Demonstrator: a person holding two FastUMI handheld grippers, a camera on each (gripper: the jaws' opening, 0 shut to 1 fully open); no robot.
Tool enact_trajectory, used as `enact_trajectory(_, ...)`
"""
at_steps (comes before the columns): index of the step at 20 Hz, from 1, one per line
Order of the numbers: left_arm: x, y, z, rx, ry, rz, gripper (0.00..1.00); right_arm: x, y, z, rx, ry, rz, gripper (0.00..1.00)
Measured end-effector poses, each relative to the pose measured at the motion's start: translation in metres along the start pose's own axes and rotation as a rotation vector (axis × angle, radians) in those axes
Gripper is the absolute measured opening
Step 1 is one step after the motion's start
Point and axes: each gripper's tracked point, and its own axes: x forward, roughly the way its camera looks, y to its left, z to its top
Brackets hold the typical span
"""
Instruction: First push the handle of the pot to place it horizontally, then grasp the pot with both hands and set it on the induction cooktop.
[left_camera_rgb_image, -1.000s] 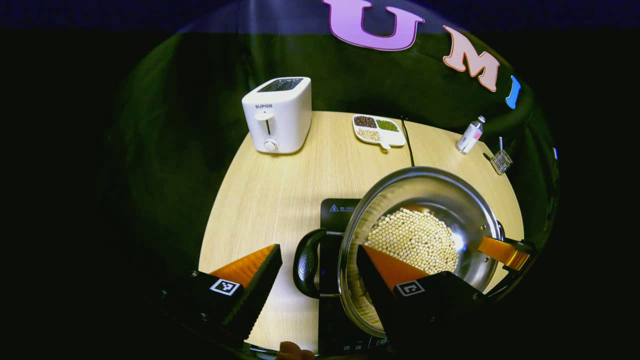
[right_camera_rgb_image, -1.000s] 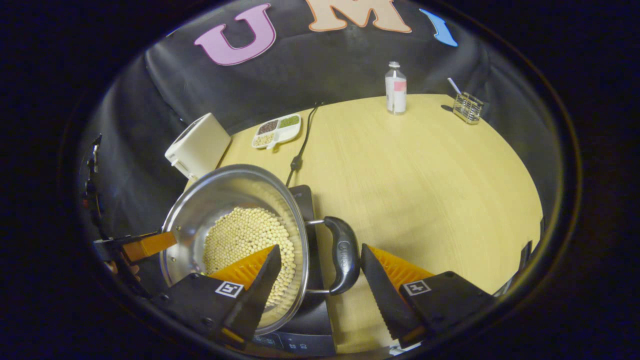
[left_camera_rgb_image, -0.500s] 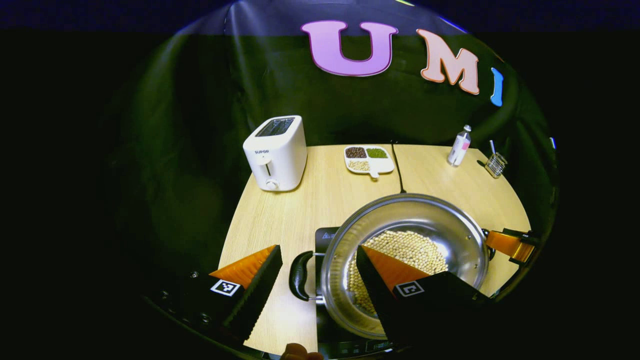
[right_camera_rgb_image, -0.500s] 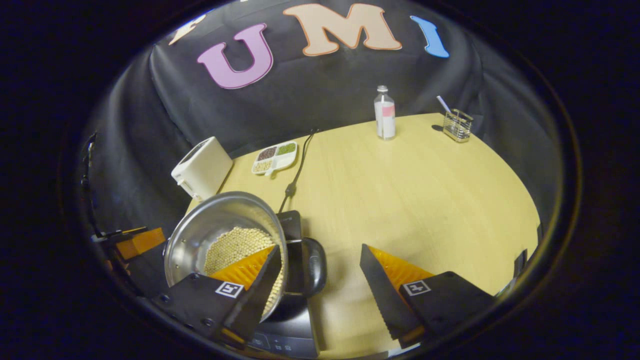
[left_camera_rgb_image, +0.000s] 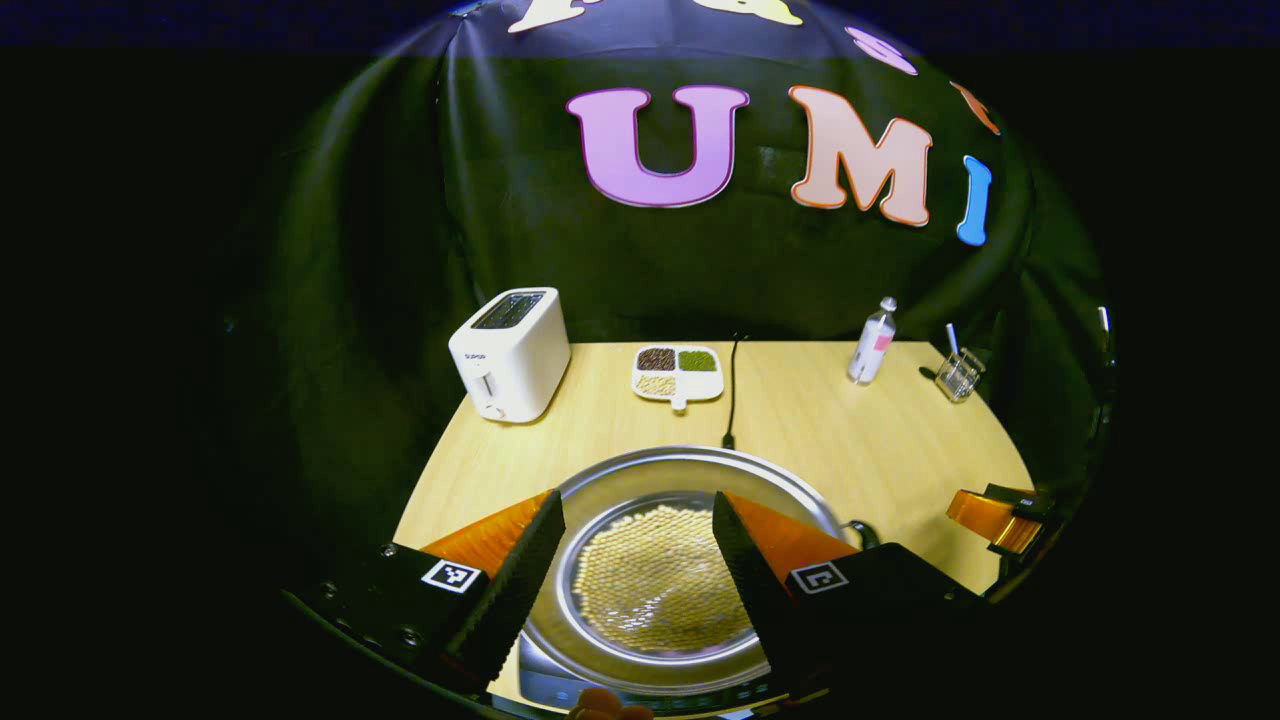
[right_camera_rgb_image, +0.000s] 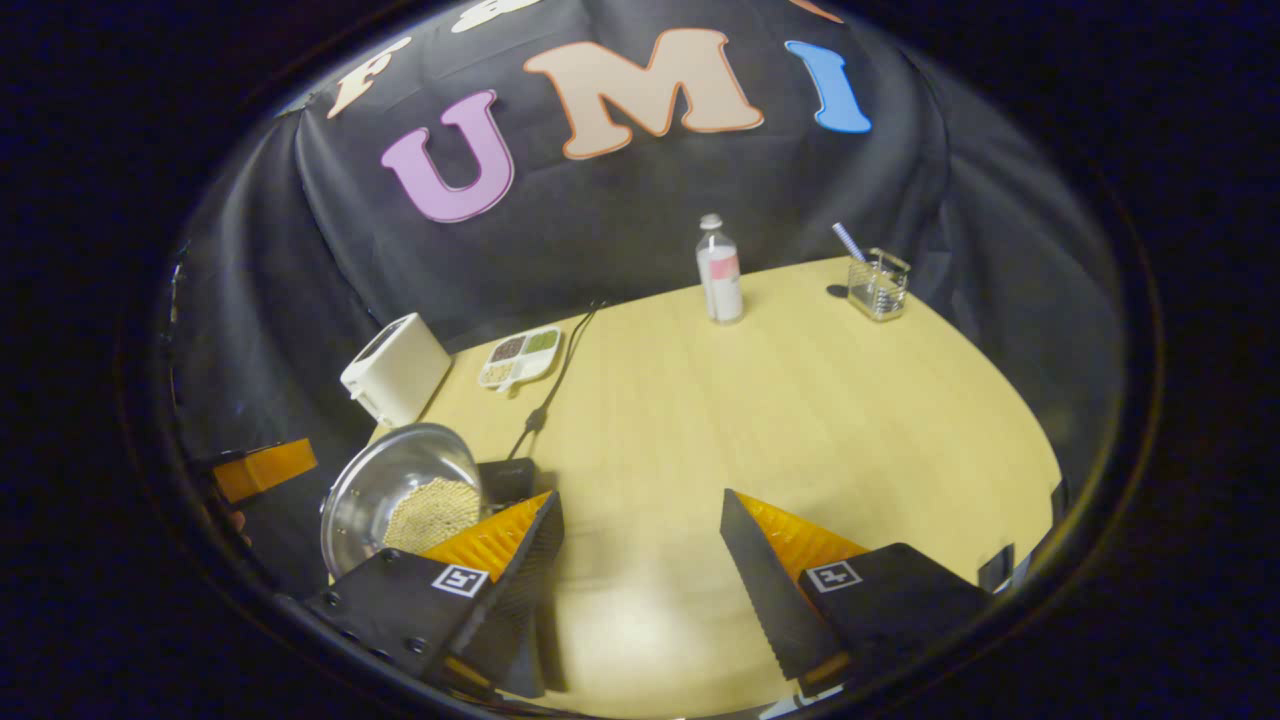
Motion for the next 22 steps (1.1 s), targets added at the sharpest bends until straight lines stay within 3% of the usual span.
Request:
enact_trajectory(2, -0.014, -0.025, 0.015, -0.004, -0.047, 0.008, 0.97, -0.011, -0.022, 0.024, -0.023, -0.058, -0.004, 0.94)
enact_trajectory(3, -0.021, -0.037, 0.024, -0.005, -0.071, 0.011, 0.96, -0.016, -0.032, 0.038, -0.034, -0.091, -0.004, 0.99)
enact_trajectory(4, -0.028, -0.051, 0.034, -0.006, -0.101, 0.013, 0.96, -0.022, -0.042, 0.051, -0.048, -0.121, -0.004, 0.94)
enact_trajectory(5, -0.034, -0.062, 0.045, -0.009, -0.134, 0.02, 0.96, -0.027, -0.051, 0.065, -0.066, -0.151, -0.005, 0.99)
enact_trajectory(8, -0.058, -0.093, 0.077, -0.006, -0.238, 0.041, 0.96, -0.051, -0.072, 0.113, -0.132, -0.264, 0.005, 0.99)
enact_trajectory(10, -0.075, -0.111, 0.097, -0.002, -0.312, 0.054, 0.96, -0.07, -0.079, 0.144, -0.161, -0.342, 0.023, 0.94)
enact_trajectory(13, -0.104, -0.134, 0.128, -0.008, -0.434, 0.079, 0.96, -0.1, -0.087, 0.187, -0.182, -0.457, 0.059, 0.94)
enact_trajectory(14, -0.113, -0.142, 0.137, -0.011, -0.473, 0.084, 0.92, -0.111, -0.091, 0.2, -0.192, -0.493, 0.066, 0.98)
enact_trajectory(15, -0.122, -0.15, 0.145, -0.012, -0.506, 0.091, 0.92, -0.124, -0.095, 0.213, -0.204, -0.532, 0.071, 0.93)
enact_trajectory(16, -0.132, -0.156, 0.152, -0.009, -0.538, 0.093, 0.95, -0.135, -0.1, 0.225, -0.213, -0.566, 0.077, 0.98)
enact_trajectory(17, -0.141, -0.163, 0.159, -0.008, -0.564, 0.098, 0.92, -0.149, -0.103, 0.237, -0.215, -0.599, 0.084, 0.93)
enact_trajectory(18, -0.15, -0.169, 0.164, -0.002, -0.586, 0.102, 0.95, -0.163, -0.107, 0.247, -0.213, -0.629, 0.09, 0.98)
enact_trajectory(21, -0.171, -0.187, 0.179, 0.014, -0.655, 0.102, 0.92, -0.191, -0.114, 0.265, -0.208, -0.688, 0.104, 0.98)
enact_trajectory(22, -0.174, -0.191, 0.178, 0.015, -0.658, 0.1, 0.95, -0.196, -0.116, 0.268, -0.205, -0.695, 0.106, 0.93)
